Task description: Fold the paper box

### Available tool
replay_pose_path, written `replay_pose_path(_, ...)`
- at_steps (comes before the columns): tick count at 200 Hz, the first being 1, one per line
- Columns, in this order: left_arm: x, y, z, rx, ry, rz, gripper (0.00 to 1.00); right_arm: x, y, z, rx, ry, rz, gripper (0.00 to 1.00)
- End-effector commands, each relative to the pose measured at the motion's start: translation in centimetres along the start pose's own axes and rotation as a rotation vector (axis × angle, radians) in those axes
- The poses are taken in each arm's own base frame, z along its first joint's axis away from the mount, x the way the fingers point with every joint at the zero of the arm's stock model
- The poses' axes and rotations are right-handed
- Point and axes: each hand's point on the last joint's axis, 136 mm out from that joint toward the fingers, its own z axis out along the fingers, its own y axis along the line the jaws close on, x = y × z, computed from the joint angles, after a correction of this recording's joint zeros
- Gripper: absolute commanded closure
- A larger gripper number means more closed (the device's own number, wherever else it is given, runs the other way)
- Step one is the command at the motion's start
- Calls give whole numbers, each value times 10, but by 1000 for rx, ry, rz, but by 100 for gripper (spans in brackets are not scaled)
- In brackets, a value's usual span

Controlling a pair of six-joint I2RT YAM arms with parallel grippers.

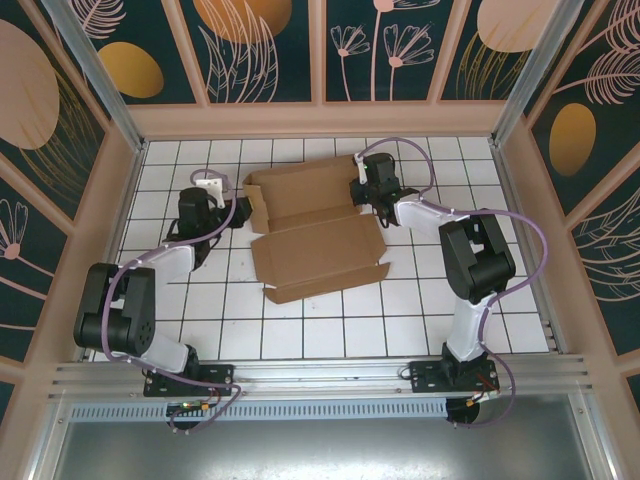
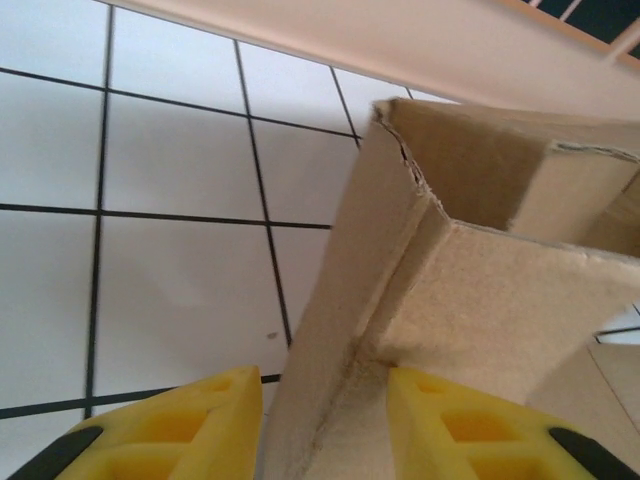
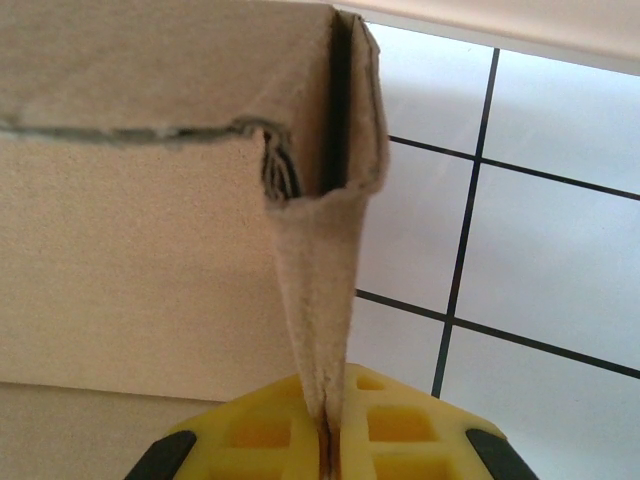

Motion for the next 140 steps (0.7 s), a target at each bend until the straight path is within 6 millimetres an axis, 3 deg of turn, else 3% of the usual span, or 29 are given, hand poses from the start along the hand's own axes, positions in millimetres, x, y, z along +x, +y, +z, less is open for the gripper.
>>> replay_pose_path(1,4,-11,4,34,26,38,62,39,1,10,-5,126,-17,90)
replay_pose_path(50,4,-18,12,45,42,57,50,39,4,6,-10,119,-13,90)
replay_pose_path(140,11,-19,35,18,98,107,44,38,7,-3,-18,110,-16,91)
